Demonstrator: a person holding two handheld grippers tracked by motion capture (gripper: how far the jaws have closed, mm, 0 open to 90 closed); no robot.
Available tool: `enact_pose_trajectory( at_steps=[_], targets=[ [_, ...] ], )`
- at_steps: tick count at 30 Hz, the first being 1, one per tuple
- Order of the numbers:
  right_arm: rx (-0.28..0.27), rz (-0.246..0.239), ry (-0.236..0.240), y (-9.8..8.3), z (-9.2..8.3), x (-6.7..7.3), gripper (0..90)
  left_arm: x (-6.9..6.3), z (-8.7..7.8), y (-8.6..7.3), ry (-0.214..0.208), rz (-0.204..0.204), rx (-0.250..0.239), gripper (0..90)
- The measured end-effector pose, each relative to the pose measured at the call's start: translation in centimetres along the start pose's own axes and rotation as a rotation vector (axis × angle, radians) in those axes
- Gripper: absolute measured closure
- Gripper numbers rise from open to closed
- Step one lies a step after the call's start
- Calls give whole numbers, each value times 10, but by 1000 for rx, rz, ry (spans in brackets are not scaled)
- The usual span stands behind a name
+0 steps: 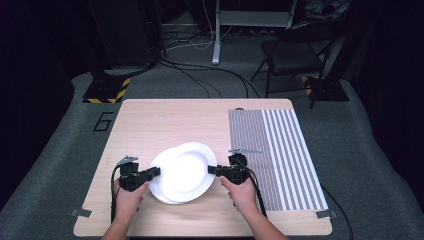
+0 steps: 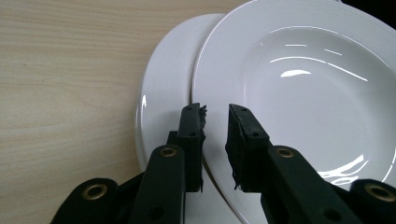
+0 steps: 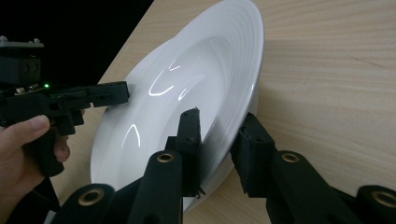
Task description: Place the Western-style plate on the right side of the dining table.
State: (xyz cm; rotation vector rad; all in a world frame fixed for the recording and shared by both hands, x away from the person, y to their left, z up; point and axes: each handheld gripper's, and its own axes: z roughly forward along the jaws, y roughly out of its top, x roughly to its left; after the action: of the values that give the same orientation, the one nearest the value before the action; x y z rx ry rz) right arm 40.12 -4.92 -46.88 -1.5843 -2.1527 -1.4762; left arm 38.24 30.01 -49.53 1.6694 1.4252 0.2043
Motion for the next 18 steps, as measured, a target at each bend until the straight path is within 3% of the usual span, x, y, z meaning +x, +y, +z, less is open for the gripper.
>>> enact_pose_trajectory(
  at_steps=[8, 12, 13, 18],
  targets=[
    [4, 18, 2, 4, -5, -3, 750, -3, 4, -1, -13, 8, 15, 755],
    [12, 59, 20, 7, -7, -5, 762, -4, 6, -2, -14, 15, 8, 746],
    [12, 89, 30, 7, -7, -6, 768, -4, 6, -2, -12, 15, 7, 746],
    [15, 121, 35, 7, -7, -7, 774, -5, 6, -3, -11, 19, 7, 737]
  ],
)
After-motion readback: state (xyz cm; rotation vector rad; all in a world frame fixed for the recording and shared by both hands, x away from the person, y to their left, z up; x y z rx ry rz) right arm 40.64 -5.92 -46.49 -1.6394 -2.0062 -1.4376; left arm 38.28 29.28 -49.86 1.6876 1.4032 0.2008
